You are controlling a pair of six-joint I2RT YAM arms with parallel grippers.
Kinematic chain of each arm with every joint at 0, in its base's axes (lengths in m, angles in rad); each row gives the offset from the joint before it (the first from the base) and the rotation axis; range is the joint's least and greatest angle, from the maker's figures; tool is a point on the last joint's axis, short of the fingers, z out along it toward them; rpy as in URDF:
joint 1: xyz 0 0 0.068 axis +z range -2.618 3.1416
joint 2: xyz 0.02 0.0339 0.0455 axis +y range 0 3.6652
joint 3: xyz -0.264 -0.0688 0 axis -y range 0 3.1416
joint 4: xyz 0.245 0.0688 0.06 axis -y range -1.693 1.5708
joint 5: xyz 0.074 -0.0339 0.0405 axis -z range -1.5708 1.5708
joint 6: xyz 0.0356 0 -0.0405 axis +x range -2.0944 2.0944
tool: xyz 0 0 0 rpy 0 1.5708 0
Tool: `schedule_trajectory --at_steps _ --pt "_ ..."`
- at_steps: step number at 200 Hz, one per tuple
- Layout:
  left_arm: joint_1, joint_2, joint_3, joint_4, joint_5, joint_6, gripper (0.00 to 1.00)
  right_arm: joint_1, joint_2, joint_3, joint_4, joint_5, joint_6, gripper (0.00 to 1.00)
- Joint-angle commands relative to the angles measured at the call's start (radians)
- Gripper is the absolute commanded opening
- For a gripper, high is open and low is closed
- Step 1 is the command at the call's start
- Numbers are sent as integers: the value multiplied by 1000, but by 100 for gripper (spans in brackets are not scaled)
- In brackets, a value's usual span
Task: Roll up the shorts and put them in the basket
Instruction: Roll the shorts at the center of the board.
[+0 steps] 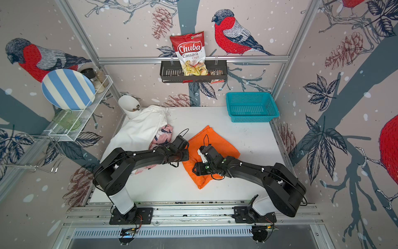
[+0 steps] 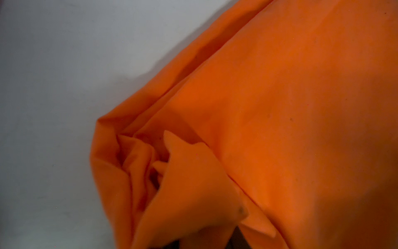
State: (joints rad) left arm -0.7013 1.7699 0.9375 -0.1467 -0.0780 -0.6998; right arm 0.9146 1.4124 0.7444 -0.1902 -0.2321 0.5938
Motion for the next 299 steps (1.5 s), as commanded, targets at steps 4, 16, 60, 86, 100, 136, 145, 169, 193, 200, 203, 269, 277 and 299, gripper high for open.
schedule_trajectory --at_steps 4,16,60,86,100,136,145,169,193,200,203,269,277,299 --pt "6 22 -7 -128 21 19 31 51 -14 3 -146 111 -17 61" --pt "5 25 -5 -128 22 21 31 72 -11 -27 -117 95 -1 58" --pt "5 46 0 -126 35 29 30 72 5 -172 -24 185 77 39" --pt "5 44 3 -128 49 31 30 90 3 -159 -39 216 65 37" --pt "5 33 0 -130 47 27 30 125 -36 -108 -99 298 63 44" --pt "5 25 3 -139 52 30 30 235 -73 79 -321 594 60 62" --pt "5 24 3 -139 52 30 30 267 -52 130 -381 678 60 63" --pt "5 19 2 -133 56 25 30 345 44 257 -462 808 15 70" --pt "4 18 6 -132 64 23 30 383 182 353 -479 849 -32 82" --pt "3 17 6 -133 66 24 30 395 219 374 -480 868 -39 85" --pt "3 17 6 -133 66 23 30 399 233 381 -479 874 -40 87" --pt "3 13 -8 -126 73 20 31 435 467 416 -377 868 -110 98" --pt "3 13 -8 -128 73 19 31 436 488 416 -372 861 -112 97" --pt "4 10 -12 -124 73 18 31 438 530 411 -372 872 -101 89"
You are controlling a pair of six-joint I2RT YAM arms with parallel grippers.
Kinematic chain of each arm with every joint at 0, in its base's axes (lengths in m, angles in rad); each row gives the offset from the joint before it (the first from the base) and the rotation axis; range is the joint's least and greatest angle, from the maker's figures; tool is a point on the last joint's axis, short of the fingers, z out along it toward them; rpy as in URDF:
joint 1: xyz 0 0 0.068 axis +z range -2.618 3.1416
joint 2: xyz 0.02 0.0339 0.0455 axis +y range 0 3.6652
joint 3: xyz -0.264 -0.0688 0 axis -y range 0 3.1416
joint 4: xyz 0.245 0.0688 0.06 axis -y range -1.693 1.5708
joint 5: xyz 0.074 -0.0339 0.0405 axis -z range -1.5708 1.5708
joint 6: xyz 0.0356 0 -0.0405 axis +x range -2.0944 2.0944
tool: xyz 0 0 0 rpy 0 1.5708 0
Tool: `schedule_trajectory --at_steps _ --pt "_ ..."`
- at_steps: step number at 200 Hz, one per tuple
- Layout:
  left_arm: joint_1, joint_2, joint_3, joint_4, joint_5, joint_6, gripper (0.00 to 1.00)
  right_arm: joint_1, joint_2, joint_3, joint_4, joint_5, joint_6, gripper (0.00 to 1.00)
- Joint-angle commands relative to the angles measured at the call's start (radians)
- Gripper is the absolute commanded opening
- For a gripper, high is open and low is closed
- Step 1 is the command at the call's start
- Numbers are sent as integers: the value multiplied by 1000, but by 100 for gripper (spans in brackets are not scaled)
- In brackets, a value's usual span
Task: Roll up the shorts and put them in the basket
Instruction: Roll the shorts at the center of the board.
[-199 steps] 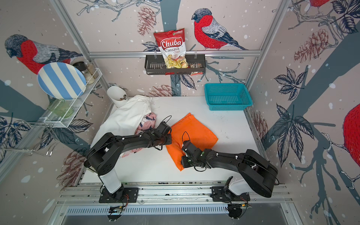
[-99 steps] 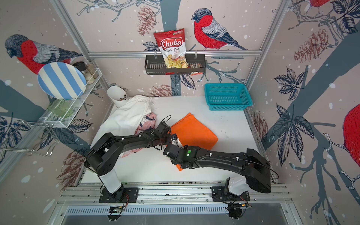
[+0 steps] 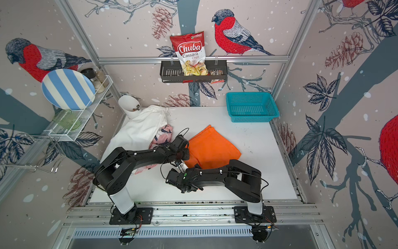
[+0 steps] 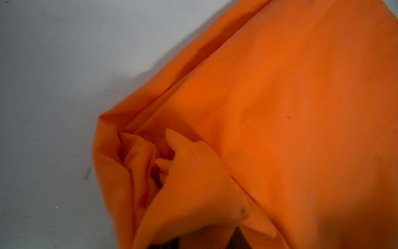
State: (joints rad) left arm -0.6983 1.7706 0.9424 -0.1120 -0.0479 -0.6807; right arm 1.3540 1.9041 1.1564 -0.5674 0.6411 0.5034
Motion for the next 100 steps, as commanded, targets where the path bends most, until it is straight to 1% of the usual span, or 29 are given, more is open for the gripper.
schedule_trajectory --at_steps 1,15,21,30,50,61,72,100 --pt "1 9 -17 -158 43 -2 31 -1 39 -1 5 -1 -10 88" --pt "0 2 -23 -155 44 -4 33 3 54 4 -9 20 -7 76" --pt "1 0 -28 -155 43 -5 34 6 55 7 -19 32 -2 69" --pt "0 -10 -32 -154 42 -8 35 10 55 8 -23 47 2 61" --pt "0 -38 -40 -165 28 -13 40 10 36 -7 -10 28 -1 45" --pt "2 -65 -42 -185 14 -14 43 8 21 -19 19 -19 -16 39" --pt "2 -100 -48 -205 -1 -15 48 3 2 -32 59 -92 -30 31" --pt "15 -213 -84 -256 -41 -33 55 -22 -57 -80 177 -296 -45 22"
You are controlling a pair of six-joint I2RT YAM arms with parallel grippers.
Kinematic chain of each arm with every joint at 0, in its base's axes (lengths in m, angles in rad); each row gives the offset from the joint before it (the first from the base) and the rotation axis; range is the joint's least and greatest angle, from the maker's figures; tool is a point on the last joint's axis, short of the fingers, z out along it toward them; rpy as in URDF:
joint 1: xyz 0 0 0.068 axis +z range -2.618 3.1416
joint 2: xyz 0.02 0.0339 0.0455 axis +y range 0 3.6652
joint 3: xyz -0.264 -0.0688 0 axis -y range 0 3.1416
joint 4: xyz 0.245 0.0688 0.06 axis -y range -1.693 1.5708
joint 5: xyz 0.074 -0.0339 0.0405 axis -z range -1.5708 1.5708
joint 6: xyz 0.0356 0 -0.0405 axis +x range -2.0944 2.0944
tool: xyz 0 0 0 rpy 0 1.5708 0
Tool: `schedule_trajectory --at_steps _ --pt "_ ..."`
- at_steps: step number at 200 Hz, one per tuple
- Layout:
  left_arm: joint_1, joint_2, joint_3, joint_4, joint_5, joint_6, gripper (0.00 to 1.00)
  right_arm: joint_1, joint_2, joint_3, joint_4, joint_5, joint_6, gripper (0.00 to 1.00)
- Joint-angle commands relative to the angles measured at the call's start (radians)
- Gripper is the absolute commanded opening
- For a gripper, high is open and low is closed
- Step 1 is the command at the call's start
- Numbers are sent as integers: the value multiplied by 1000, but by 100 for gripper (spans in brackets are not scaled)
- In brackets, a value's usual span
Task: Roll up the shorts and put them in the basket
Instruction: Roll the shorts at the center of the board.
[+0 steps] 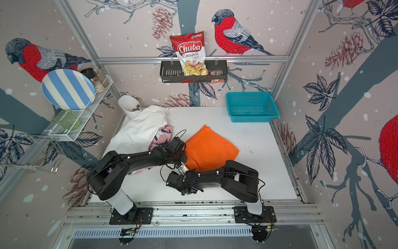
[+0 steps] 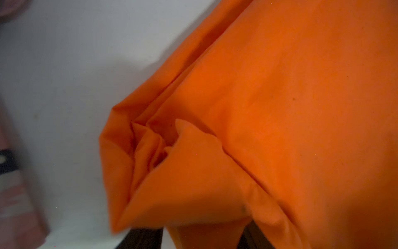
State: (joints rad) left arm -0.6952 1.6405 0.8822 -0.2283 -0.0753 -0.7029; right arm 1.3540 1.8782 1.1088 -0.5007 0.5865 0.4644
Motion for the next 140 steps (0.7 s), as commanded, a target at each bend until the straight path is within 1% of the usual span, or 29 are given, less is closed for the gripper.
schedule_trajectory --at_steps 1,26,46,63,82,94,115,140 --pt "12 -89 -26 -142 -16 -13 55 -24 -33 -33 114 -249 -5 22" --pt "38 -236 -78 -186 -75 -38 60 -68 -103 -86 205 -423 -1 19" --pt "51 -337 -84 -239 -106 -41 63 -125 -169 -139 293 -600 13 19" --pt "51 -403 -83 -258 -101 -40 65 -196 -225 -219 429 -800 50 20" --pt "50 -431 -77 -260 -69 -41 66 -275 -247 -303 556 -961 99 20" --pt "39 -430 -77 -252 -52 -49 66 -313 -239 -333 597 -1025 118 20" --pt "17 -404 -72 -228 -33 -67 67 -372 -218 -388 666 -1098 148 20" --pt "-6 -357 -64 -208 -22 -80 67 -415 -195 -437 714 -1137 179 20"
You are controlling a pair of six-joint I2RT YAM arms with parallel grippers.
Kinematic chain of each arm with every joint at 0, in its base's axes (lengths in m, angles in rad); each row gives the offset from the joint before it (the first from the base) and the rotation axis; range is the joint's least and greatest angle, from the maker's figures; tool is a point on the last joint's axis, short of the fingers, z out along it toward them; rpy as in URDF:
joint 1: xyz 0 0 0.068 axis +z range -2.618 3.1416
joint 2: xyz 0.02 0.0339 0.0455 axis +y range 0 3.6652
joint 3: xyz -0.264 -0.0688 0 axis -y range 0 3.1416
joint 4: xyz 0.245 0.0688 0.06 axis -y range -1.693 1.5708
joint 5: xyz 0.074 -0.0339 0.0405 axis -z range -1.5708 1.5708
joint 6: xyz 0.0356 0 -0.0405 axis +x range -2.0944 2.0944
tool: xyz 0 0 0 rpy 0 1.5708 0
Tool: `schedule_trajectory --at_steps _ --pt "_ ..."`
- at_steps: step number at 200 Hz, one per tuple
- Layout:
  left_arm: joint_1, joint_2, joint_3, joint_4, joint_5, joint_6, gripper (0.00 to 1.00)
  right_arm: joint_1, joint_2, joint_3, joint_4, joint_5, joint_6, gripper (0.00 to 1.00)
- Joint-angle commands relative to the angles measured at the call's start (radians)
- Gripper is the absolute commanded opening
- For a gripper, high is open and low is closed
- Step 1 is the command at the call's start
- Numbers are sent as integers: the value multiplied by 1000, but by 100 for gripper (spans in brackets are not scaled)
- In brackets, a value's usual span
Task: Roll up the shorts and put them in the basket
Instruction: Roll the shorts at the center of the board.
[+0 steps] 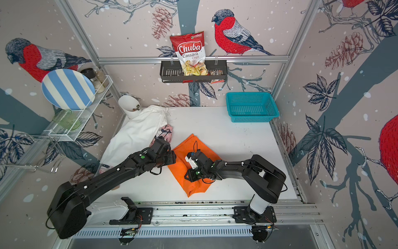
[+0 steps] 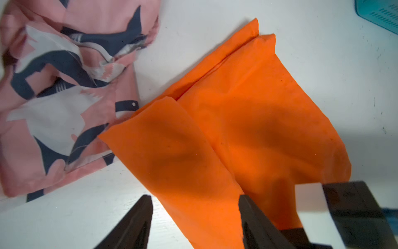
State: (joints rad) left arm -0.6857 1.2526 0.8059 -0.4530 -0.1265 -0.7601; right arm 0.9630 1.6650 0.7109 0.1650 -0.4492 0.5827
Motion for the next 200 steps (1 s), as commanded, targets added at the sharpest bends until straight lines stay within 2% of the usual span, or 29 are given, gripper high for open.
schedule_trajectory --at_steps 1,40,63,88,107,143,200 --pt "-16 33 13 18 30 -24 67 -26 19 -40 50 -103 63 20" --pt "-22 106 22 19 22 -37 66 -47 4 -75 66 -123 81 21" --pt "-41 49 -17 23 30 -71 65 -61 -9 -59 31 -90 71 20" --pt "-66 -62 -112 13 45 -118 58 -79 -32 -53 9 -35 88 19" --pt "-87 -82 -190 50 96 -139 48 -95 -57 -43 -12 6 98 19" --pt "-130 55 -226 204 161 -137 29 -100 -96 -12 -35 23 112 19" --pt "-140 270 -172 353 214 -94 28 -45 -159 55 -121 58 113 17"
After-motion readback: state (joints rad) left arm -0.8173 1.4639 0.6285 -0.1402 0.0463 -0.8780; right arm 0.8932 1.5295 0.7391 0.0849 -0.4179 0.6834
